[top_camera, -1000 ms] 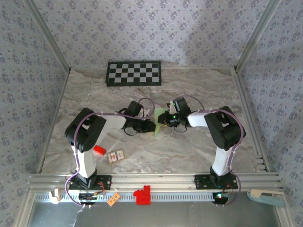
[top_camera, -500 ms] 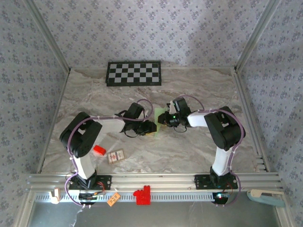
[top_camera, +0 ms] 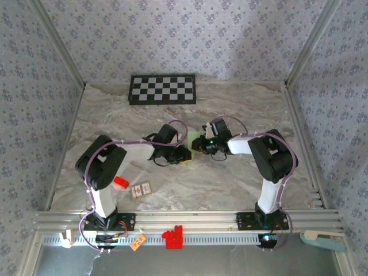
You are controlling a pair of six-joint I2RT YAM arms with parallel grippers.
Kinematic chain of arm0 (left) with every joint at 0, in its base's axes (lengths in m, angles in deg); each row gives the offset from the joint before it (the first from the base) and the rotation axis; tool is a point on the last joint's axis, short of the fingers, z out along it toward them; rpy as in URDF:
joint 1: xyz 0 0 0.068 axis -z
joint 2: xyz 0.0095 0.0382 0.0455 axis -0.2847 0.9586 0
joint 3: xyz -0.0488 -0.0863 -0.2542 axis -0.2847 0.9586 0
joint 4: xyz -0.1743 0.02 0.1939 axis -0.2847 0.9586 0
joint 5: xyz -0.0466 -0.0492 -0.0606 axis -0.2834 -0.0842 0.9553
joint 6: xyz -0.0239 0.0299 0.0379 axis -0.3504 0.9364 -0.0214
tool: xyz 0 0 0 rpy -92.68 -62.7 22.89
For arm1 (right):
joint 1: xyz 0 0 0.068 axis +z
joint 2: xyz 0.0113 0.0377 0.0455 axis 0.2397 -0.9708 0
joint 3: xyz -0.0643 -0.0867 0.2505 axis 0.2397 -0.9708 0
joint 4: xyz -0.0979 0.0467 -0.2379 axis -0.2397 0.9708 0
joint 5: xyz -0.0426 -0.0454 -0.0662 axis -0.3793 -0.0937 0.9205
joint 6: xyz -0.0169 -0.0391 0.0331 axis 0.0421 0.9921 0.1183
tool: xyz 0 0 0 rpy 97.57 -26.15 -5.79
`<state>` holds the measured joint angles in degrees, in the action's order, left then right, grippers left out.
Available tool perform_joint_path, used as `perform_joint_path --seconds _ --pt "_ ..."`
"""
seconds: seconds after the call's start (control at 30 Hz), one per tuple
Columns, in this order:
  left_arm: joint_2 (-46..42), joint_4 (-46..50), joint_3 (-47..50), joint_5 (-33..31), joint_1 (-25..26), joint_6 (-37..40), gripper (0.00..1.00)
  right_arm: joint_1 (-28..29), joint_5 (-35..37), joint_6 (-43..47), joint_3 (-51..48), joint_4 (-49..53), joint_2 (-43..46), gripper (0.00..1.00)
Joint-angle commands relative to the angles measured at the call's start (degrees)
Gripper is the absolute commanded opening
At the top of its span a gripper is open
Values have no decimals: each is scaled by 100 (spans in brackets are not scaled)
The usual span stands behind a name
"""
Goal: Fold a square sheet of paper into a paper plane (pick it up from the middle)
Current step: Fold the wing for the fifth time at the center of the table.
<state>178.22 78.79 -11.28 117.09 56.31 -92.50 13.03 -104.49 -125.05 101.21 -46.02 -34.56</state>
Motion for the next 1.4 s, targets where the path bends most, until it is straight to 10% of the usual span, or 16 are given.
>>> perform_joint_path --seconds 0.0,1.37 --pt "189 265 -224 8 35 25 22 95 171 32 22 224 -73 24" --pt "498 345 32 252 -268 246 6 298 -102 541 192 510 168 26"
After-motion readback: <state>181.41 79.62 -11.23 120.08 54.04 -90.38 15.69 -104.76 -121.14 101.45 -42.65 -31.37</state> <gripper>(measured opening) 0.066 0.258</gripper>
